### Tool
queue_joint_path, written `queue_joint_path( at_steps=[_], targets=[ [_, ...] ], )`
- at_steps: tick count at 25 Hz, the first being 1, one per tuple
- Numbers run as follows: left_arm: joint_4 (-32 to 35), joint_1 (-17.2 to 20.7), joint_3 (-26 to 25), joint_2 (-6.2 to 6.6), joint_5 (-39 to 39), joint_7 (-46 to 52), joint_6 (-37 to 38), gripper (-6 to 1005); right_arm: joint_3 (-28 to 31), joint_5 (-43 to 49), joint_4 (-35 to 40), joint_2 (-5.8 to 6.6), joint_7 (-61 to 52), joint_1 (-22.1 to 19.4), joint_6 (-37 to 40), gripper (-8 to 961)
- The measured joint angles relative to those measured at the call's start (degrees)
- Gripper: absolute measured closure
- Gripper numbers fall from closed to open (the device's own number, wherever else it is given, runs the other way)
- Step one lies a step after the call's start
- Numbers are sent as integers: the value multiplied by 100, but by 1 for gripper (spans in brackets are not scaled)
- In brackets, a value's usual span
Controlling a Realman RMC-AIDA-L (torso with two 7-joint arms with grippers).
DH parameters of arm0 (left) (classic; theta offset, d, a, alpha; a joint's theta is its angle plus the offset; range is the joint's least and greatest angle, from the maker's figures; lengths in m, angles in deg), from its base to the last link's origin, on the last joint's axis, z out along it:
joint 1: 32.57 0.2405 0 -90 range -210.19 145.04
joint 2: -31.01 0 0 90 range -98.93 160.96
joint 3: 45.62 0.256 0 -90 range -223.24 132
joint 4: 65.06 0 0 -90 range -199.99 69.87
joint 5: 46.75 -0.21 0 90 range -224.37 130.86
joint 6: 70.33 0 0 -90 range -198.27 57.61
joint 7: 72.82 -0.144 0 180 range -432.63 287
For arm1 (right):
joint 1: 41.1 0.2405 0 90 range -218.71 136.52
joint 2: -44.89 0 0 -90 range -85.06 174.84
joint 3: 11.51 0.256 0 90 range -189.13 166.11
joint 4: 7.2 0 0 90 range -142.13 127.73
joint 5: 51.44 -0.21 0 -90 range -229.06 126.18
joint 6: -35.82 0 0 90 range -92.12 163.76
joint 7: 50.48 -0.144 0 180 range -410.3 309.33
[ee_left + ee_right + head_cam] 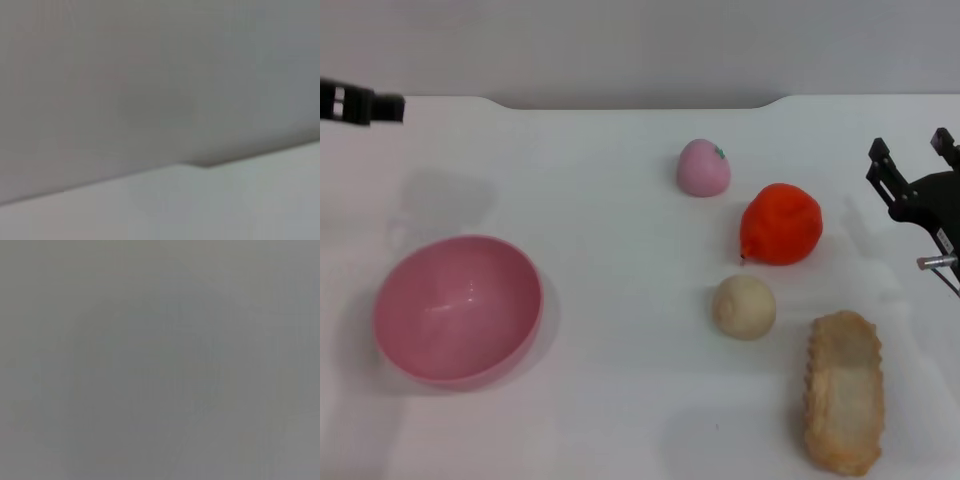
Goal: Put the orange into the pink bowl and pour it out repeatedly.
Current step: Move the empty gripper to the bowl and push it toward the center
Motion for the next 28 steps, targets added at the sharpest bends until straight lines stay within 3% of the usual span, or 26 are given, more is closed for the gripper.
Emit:
queue_joint_path(
  at_steps=[3,6,17,28],
  targets=[
    [179,128,242,2,-38,8,-578,325,10,0,-14,0,0,1,-1,190],
    [225,166,412,3,-71,35,-799,171,23,0,-23,1,0,17,-1,190],
    [114,125,808,-8,-228,325,-1413,181,26,0,-60,9,0,76,-1,190],
    [-633,35,1223,-14,-356,584,-1488,180,74,0,-81,9,0,82,0,190]
  ],
)
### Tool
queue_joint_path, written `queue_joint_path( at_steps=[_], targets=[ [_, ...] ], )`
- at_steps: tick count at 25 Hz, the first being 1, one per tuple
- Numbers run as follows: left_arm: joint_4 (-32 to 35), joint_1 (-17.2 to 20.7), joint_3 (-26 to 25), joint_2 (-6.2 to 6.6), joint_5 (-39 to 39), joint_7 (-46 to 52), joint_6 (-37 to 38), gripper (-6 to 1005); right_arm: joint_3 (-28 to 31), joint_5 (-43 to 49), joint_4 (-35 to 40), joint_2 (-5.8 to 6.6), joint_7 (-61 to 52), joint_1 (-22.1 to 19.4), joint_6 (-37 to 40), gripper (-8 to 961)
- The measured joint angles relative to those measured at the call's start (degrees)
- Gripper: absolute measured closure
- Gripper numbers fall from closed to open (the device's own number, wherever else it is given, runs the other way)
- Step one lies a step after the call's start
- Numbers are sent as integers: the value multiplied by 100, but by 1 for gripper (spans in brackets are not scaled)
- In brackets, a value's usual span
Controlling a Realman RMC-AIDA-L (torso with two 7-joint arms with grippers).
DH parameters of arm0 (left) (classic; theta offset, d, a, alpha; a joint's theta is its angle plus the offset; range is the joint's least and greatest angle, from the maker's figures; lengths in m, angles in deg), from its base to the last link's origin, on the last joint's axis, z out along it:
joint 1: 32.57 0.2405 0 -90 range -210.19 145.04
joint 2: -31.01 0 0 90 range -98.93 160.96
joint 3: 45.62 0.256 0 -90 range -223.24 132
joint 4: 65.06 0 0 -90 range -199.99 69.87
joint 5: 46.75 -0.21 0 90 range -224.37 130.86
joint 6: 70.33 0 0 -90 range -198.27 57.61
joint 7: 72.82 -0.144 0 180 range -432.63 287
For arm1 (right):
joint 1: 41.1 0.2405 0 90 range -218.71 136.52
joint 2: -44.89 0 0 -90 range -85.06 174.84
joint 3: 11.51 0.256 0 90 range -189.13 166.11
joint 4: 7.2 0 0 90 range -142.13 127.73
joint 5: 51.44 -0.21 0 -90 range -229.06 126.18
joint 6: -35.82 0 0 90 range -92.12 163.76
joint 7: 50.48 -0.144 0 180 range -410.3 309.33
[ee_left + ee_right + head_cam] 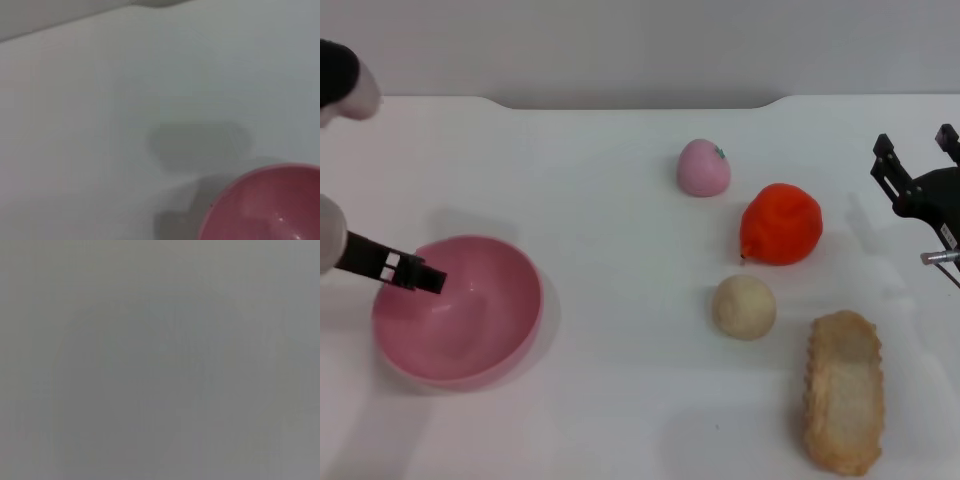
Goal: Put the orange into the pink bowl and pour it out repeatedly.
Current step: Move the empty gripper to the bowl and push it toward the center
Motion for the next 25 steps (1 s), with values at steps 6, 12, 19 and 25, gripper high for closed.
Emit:
queue_joint_path(
  at_steps=[6,12,19,25],
  targets=[
    [-338,-142,178,1,-56,82,41,180,4,0,-12,0,0,-14,0,191],
    [-486,-176,224,1,-58,92,101,179,-3,0,-35,0,0,-33,0,191],
    [-629,-225,236,1,-80,90,256,180,-18,0,-46,0,0,-38,0,190],
    [-733,-248,235,8,-93,79,294,181,-23,0,-49,0,0,-47,0,191]
  ],
)
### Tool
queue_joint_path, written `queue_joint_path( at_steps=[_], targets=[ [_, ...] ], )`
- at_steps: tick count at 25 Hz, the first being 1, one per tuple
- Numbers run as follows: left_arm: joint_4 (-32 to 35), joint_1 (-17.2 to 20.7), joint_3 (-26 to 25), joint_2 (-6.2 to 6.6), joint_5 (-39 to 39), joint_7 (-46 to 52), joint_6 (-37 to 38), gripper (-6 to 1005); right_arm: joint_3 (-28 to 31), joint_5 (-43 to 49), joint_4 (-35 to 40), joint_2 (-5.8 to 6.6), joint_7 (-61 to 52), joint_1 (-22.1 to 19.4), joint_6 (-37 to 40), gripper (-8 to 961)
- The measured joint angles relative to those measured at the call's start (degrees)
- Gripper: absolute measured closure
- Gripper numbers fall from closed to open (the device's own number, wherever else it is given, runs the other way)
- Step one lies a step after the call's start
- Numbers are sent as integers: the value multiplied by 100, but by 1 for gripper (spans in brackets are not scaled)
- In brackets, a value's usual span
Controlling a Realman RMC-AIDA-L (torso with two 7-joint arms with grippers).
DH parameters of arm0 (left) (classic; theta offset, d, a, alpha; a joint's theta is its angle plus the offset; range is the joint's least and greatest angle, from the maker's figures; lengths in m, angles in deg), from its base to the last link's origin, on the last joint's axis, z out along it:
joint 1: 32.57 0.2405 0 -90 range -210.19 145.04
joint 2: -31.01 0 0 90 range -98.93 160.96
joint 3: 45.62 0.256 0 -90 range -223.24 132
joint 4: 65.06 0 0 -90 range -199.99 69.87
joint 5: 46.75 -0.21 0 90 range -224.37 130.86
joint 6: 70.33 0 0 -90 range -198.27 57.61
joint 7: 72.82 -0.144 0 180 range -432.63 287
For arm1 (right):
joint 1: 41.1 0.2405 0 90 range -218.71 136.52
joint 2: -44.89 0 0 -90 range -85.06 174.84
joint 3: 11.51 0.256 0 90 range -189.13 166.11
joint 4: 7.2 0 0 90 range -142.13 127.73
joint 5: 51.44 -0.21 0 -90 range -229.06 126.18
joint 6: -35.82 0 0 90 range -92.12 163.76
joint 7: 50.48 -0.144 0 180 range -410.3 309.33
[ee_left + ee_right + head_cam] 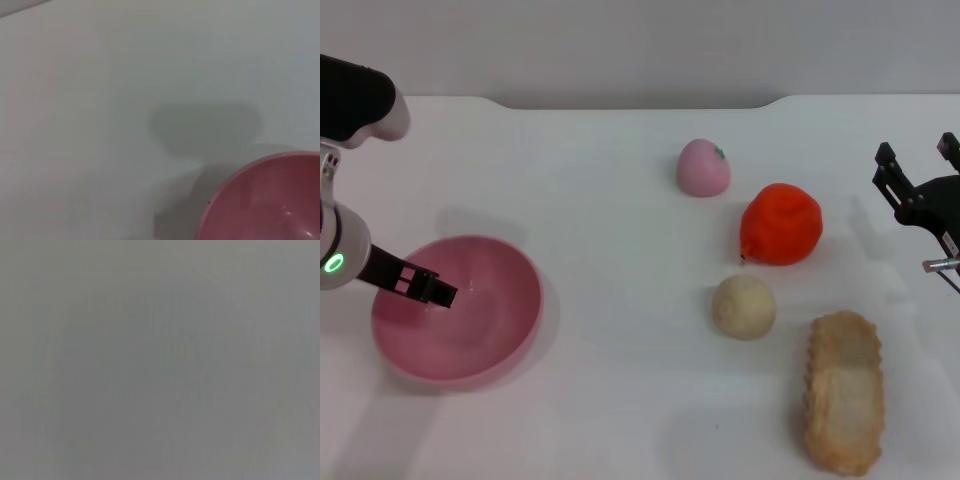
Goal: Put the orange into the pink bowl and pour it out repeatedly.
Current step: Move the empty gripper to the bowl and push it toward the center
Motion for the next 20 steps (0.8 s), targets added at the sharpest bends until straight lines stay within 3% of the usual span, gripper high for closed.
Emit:
queue_joint_path(
  at_steps=[20],
  targets=[
    [-754,-229,-1,-7,59,10,524,184,17,0,0,0,0,-7,2,190]
  ],
)
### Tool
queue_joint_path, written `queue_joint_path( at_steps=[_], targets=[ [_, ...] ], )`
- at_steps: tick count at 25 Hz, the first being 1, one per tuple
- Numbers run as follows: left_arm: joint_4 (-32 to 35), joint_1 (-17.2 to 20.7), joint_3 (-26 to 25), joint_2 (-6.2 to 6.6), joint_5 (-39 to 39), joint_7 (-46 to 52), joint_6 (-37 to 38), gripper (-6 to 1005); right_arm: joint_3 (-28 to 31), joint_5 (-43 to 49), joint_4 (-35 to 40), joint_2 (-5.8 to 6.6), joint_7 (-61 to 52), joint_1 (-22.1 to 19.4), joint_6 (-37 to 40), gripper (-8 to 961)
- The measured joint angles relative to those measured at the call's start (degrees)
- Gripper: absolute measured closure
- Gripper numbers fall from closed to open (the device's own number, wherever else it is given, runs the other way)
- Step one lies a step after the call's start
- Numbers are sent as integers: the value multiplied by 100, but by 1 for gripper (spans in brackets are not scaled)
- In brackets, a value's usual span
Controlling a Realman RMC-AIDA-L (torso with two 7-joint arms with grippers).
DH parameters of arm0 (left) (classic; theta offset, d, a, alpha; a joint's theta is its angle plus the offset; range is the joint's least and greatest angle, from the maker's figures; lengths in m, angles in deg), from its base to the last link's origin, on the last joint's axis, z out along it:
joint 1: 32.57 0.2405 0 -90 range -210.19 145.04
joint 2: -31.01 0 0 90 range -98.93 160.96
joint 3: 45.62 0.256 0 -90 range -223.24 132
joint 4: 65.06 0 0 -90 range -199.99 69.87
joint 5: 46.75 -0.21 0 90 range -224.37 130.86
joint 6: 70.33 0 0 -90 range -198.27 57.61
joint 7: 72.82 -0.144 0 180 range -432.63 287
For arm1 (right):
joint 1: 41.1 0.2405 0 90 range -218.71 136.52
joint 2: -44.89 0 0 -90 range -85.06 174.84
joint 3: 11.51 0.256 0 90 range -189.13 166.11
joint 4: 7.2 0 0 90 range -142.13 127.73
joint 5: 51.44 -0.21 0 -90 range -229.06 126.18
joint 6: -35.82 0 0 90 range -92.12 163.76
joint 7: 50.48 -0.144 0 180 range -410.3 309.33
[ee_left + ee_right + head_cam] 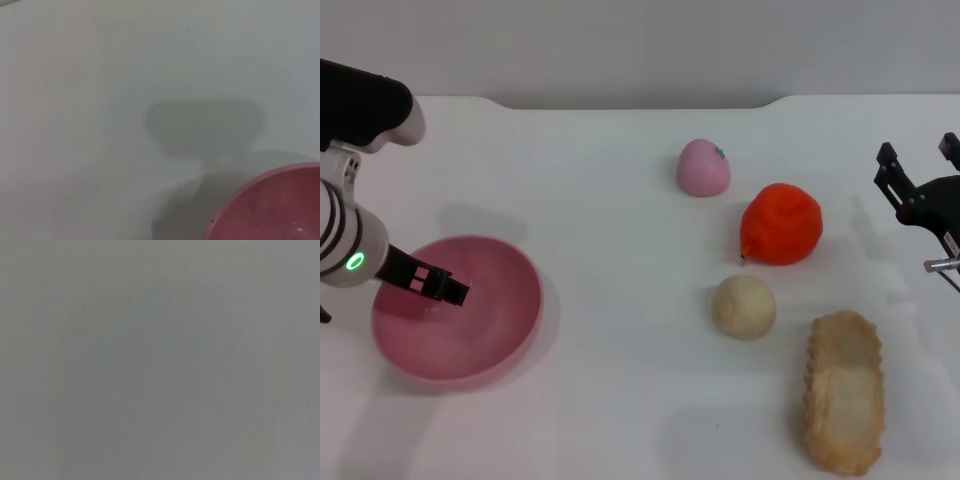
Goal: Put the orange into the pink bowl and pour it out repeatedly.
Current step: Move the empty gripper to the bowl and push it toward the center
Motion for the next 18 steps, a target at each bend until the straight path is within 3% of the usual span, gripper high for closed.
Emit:
queue_joint_path(
  at_steps=[10,14,18],
  targets=[
    [-159,-59,-20,0,-43,51,15,185,12,0,0,0,0,9,-2,191],
    [-459,-196,-67,4,-14,15,-68,232,15,0,24,0,0,10,-3,190],
    [-497,-217,-68,6,-30,22,-58,352,19,0,33,0,0,10,-3,190]
  ],
)
